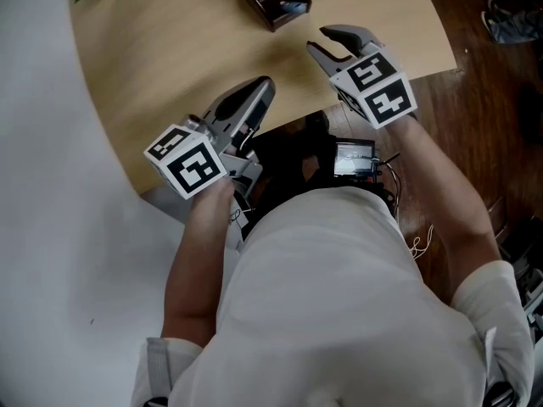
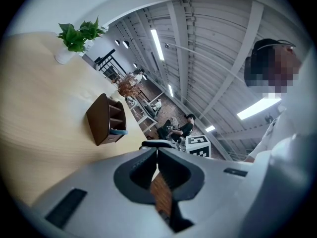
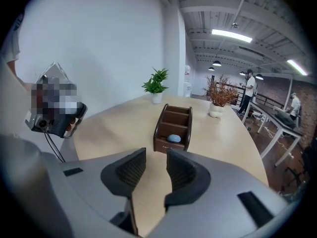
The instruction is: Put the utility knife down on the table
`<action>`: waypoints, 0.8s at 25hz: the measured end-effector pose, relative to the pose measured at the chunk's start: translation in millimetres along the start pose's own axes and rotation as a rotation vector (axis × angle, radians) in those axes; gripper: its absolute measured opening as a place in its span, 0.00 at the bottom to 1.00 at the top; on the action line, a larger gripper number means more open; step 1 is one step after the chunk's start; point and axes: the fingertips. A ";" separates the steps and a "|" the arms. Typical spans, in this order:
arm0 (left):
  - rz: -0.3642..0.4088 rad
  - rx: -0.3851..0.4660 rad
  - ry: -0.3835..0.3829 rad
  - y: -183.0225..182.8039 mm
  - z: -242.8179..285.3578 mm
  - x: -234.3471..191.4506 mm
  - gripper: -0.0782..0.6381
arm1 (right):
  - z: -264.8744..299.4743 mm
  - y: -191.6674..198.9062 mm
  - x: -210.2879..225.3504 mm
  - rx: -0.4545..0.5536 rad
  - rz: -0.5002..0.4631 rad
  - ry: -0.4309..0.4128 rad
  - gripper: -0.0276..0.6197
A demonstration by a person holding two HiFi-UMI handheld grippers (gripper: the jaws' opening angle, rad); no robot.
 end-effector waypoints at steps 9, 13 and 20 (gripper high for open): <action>-0.004 0.026 0.036 4.0 -22.0 38.9 0.12 | -40.8 -1.4 -31.4 0.010 0.036 -0.012 0.13; -0.007 0.022 0.042 9.0 -26.3 42.7 0.12 | -46.5 -1.7 -38.2 0.017 0.042 -0.022 0.11; -0.005 0.026 0.039 9.5 -40.3 50.8 0.12 | -60.3 -3.3 -43.2 0.025 0.067 -0.010 0.11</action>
Point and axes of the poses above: the fingertips, and each gripper's own axes: z forward along the fingers, x to its right, y out of its underside, and after that the axes turned 4 degrees about z, right-handed
